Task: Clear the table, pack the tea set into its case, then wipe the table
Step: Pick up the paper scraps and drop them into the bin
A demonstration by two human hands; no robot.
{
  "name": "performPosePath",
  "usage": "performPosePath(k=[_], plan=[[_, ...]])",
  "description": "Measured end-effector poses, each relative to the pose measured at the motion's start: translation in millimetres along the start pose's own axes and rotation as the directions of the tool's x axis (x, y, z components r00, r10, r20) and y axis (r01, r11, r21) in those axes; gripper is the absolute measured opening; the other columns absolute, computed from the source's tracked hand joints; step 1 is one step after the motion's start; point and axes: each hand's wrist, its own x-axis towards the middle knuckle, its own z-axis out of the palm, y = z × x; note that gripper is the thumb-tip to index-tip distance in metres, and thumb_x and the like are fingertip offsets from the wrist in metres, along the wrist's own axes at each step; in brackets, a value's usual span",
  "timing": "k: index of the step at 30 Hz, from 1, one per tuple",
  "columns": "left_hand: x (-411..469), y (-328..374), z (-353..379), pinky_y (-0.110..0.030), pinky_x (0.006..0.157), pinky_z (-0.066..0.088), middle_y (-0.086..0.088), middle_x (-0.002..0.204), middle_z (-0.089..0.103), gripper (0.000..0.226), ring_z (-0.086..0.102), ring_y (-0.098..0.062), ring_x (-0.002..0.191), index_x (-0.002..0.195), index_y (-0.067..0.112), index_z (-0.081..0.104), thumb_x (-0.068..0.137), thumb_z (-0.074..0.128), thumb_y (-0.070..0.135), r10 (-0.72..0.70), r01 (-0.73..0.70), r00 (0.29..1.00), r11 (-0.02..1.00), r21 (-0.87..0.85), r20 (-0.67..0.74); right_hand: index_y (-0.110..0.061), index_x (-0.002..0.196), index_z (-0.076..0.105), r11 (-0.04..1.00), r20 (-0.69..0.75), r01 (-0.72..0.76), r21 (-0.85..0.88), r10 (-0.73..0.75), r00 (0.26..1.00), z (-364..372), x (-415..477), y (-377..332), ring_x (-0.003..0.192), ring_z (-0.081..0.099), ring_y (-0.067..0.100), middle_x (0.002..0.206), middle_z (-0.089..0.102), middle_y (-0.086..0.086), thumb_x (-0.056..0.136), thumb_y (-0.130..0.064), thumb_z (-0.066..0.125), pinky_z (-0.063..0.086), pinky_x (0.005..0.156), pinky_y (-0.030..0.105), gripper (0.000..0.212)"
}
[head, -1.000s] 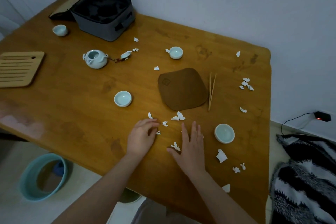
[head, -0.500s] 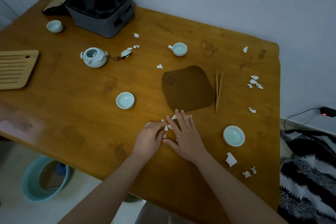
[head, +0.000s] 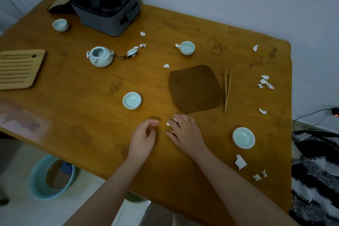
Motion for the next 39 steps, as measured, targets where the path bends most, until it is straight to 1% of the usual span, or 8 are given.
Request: performPosePath(k=[9, 14, 17, 20, 23, 29, 33, 39], plan=[[-11.5, 3.0, 6.2, 0.001, 0.077, 0.038, 0.011, 0.112, 0.061, 0.025, 0.052, 0.006, 0.1, 0.107, 0.028, 0.063, 0.096, 0.051, 0.009, -0.023, 0.023, 0.999, 0.999, -0.027, 0.029, -0.018, 0.072, 0.055, 0.999, -0.088, 0.04, 0.013, -0.038, 0.995, 4.9, 15.4, 15.3, 0.053, 0.047, 0.014, 0.067, 0.051, 0.0, 0.095, -0.036, 0.049, 0.037, 0.037, 0.026, 0.03], [-17.7, 5.6, 12.8, 0.0, 0.079, 0.038, 0.01, 0.11, 0.063, 0.026, 0.055, 0.004, 0.1, 0.106, 0.025, 0.066, 0.095, 0.052, 0.007, -0.054, 0.054, 0.999, 0.992, -0.114, -0.004, -0.015, 0.055, 0.053, 0.997, -0.061, 0.07, 0.014, -0.069, 0.996, 2.2, 30.6, 20.6, 0.035, 0.043, 0.015, 0.048, 0.048, 0.0, 0.076, -0.018, 0.08, 0.028, 0.034, 0.02, 0.034], [-19.5, 12.6, 19.3, -0.016, 0.085, 0.048, 0.011, 0.107, 0.065, 0.03, 0.06, -0.004, 0.1, 0.101, 0.027, 0.066, 0.094, 0.05, 0.003, -0.114, 0.109, 0.993, 0.968, -0.225, -0.009, -0.018, 0.051, 0.043, 0.962, -0.021, -0.136, 0.236, 0.145, 0.989, -7.6, 35.6, 20.6, 0.034, 0.035, 0.014, 0.043, 0.036, -0.005, 0.071, -0.004, 0.081, 0.025, 0.037, 0.021, 0.046], [-19.8, 26.7, 27.9, -0.028, 0.086, 0.053, 0.003, 0.105, 0.067, 0.031, 0.063, -0.014, 0.1, 0.1, 0.026, 0.065, 0.096, 0.047, 0.001, -0.245, 0.228, 0.97, 0.889, -0.397, 0.009, -0.015, 0.051, 0.038, 0.658, 0.045, -0.465, 0.592, 0.549, 0.835, -26.7, 32.4, 18.1, 0.042, 0.028, 0.007, 0.046, 0.03, -0.009, 0.089, -0.007, 0.063, 0.025, 0.045, 0.024, 0.047], [-19.2, 46.1, 39.2, -0.029, 0.094, 0.051, -0.003, 0.111, 0.066, 0.024, 0.062, -0.016, 0.105, 0.108, 0.019, 0.064, 0.098, 0.046, 0.007, -0.396, 0.363, 0.915, 0.733, -0.575, 0.073, -0.007, 0.052, 0.046, 0.224, 0.213, -0.564, 0.795, 0.767, 0.605, -49.2, 31.5, 7.3, 0.042, 0.031, 0.007, 0.046, 0.036, -0.002, 0.091, -0.011, 0.059, 0.028, 0.044, 0.022, 0.041], [-15.4, 75.0, 66.5, -0.038, 0.102, 0.047, -0.008, 0.122, 0.066, 0.033, 0.063, -0.022, 0.111, 0.121, 0.013, 0.063, 0.101, 0.043, 0.03, -0.49, 0.57, 0.748, 0.131, -0.811, 0.447, -0.001, 0.065, 0.055, -0.53, 0.634, -0.381, 0.757, 0.738, 0.232, -75.8, 28.9, -15.5, 0.056, 0.047, 0.023, 0.063, 0.048, 0.009, 0.088, -0.013, 0.064, 0.042, 0.055, 0.032, 0.028], [-19.4, 89.8, 70.2, -0.037, 0.081, 0.053, -0.009, 0.097, 0.074, 0.042, 0.069, -0.024, 0.094, 0.111, 0.014, 0.07, 0.101, 0.039, 0.04, -0.453, 0.612, 0.688, -0.059, -0.788, 0.568, -0.011, 0.062, 0.06, -0.586, 0.671, -0.337, 0.737, 0.695, 0.259, -82.0, 24.0, -24.9, 0.052, 0.052, 0.022, 0.056, 0.054, 0.009, 0.088, -0.017, 0.064, 0.049, 0.063, 0.038, 0.027], [-23.2, 95.5, 71.7, -0.035, 0.08, 0.054, -0.011, 0.096, 0.073, 0.045, 0.07, -0.024, 0.087, 0.113, 0.008, 0.068, 0.101, 0.036, 0.038, -0.416, 0.599, 0.682, -0.154, -0.786, 0.602, 0.0, 0.06, 0.061, -0.386, 0.521, -0.381, 0.84, 0.767, 0.373, -93.4, 17.3, -29.9, 0.053, 0.056, 0.023, 0.06, 0.056, 0.015, 0.09, -0.014, 0.056, 0.049, 0.056, 0.032, 0.033]])
